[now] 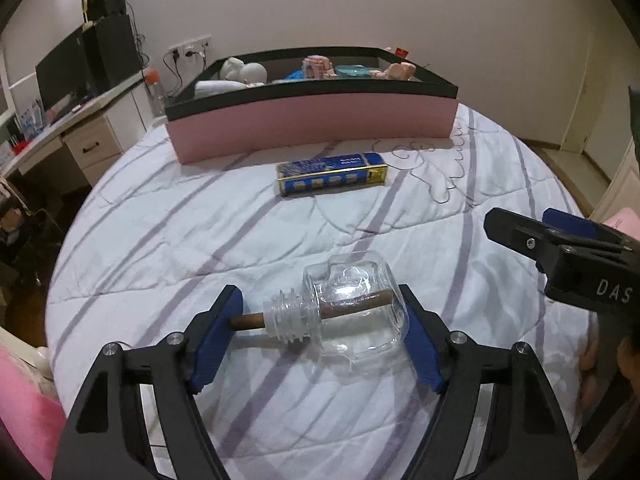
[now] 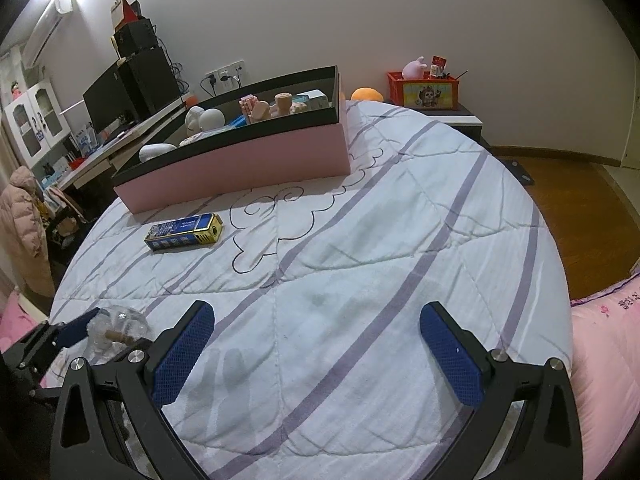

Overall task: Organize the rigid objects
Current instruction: 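Close the left tool around the clear glass bottle with wooden stick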

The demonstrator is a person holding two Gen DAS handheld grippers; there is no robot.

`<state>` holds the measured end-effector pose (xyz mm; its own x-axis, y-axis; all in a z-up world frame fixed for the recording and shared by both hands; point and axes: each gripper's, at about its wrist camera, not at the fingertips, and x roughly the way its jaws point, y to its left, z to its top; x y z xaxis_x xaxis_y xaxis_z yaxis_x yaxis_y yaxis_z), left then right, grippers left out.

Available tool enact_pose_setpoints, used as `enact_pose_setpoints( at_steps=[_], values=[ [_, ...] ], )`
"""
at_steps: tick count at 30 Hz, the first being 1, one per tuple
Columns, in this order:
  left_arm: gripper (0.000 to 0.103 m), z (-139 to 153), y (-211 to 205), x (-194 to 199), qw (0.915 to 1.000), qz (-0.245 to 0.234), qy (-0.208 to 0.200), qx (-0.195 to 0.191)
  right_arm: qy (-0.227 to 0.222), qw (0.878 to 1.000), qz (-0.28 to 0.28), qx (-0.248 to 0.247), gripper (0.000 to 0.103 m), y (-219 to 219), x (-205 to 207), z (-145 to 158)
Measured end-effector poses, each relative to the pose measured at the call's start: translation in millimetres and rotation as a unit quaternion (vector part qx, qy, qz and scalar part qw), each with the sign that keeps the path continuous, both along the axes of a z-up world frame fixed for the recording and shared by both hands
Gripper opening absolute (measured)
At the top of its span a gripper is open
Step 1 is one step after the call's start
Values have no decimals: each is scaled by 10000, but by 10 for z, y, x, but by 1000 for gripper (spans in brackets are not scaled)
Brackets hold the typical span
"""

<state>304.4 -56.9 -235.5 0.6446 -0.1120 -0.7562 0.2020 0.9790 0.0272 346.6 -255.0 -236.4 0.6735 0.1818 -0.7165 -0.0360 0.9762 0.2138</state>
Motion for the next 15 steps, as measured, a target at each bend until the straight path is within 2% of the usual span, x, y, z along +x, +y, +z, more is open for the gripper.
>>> enact_pose_setpoints(
  at_steps=[9, 15],
  values=[
    [78, 123, 382, -39, 9990, 369, -257, -59, 51, 9999, -47, -156, 103, 46, 14, -10],
    [78, 157, 637, -15, 9976, 582, -344, -176, 115, 9988, -63, -465, 103, 118, 23, -9]
  ],
)
